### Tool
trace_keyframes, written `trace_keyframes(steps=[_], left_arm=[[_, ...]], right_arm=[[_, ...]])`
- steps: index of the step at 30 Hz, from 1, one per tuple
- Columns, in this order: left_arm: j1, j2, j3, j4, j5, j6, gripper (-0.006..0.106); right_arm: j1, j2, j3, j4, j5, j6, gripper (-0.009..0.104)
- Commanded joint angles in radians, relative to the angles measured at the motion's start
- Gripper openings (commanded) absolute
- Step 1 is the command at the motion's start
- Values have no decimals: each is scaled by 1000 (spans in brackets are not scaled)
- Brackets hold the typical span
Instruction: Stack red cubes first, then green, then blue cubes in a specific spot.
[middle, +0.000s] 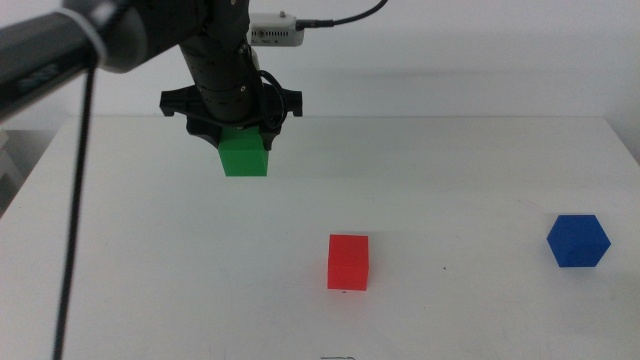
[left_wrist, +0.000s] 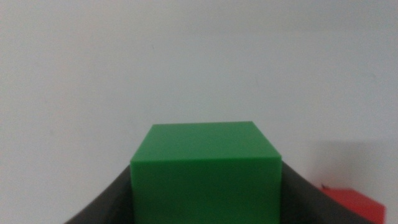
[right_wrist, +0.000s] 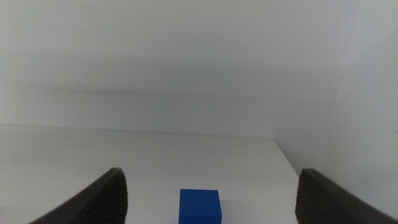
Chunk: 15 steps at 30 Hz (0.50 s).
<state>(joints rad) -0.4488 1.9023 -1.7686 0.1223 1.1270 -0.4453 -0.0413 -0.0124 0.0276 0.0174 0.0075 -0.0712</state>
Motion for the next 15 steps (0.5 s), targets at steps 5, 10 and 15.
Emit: trace_keyframes(steps=[5, 10, 15], left_arm=[[-101, -145, 68, 22, -6, -126, 23], [-190, -140, 77, 20, -15, -211, 23], [-257, -103, 67, -12, -23, -248, 23]], right_arm=[[-5, -15, -11, -11, -76, -10, 71], [-5, -15, -11, -11, -76, -10, 71], [-5, -15, -11, -11, -76, -10, 71]])
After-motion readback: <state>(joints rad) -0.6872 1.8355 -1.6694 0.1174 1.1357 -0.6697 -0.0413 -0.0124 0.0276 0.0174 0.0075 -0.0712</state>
